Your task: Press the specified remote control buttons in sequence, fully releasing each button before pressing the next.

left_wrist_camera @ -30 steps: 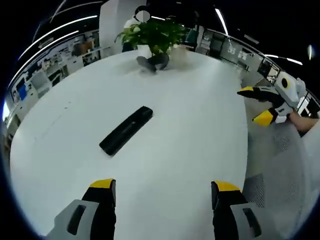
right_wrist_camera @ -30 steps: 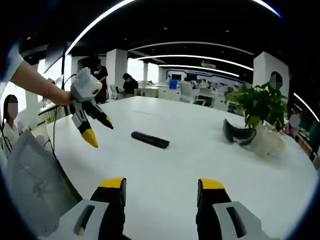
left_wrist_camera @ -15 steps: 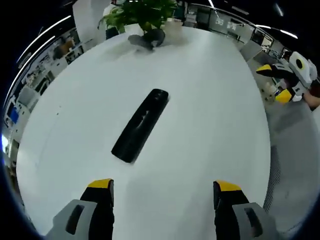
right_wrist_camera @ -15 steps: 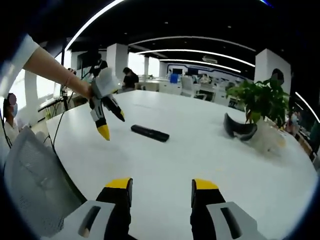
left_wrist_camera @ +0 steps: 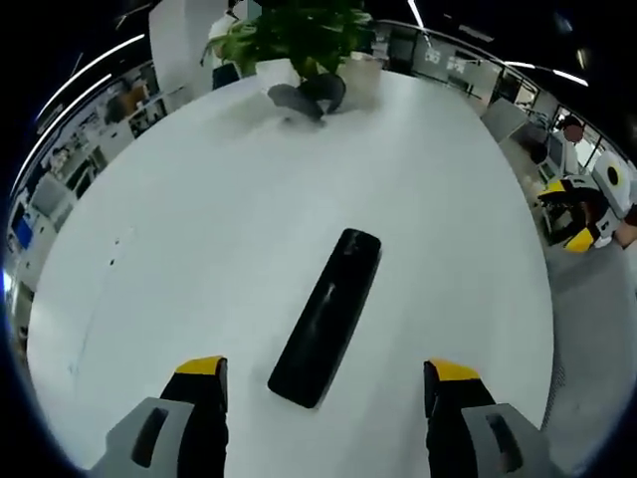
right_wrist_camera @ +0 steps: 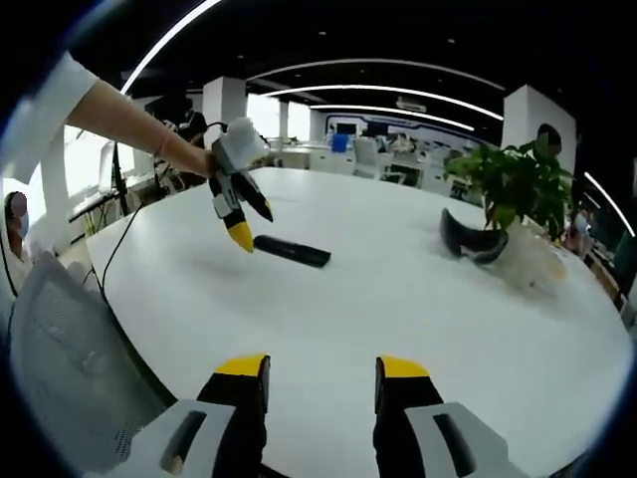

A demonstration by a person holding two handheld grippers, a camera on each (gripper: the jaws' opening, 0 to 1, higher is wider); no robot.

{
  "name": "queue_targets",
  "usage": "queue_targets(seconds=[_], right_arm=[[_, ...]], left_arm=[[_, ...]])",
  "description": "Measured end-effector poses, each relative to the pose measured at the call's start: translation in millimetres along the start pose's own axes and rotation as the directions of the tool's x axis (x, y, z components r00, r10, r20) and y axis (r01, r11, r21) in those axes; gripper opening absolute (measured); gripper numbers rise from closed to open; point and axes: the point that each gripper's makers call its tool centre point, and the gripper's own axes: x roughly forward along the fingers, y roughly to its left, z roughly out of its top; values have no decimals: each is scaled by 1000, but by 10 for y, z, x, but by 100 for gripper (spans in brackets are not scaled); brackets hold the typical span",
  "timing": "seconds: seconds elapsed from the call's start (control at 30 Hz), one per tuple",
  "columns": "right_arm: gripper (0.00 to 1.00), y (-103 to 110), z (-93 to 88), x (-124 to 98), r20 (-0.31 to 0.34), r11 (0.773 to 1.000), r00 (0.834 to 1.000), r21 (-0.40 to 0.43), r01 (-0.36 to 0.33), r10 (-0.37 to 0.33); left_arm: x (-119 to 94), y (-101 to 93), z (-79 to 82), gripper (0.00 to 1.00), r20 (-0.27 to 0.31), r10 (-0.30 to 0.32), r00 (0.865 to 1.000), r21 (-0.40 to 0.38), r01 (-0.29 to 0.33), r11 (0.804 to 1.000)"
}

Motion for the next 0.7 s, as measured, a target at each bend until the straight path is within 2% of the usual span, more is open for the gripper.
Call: queue_targets(seconds=[0.43, 0.57, 0.7], right_arm=[[35, -15, -62, 5, -33, 1000, 999, -12, 7, -7], [33, -15, -63, 5, -33, 1000, 999, -13, 4, -5], [32, -6, -87, 12, -47, 1000, 999, -21, -2, 1]], left_arm=[[285, 62, 269, 81, 5, -6, 1000, 83, 6, 997], [385, -1, 289, 75, -16, -30, 999, 105, 31, 994], [460, 18, 278, 66, -36, -31, 999, 125, 35, 992]])
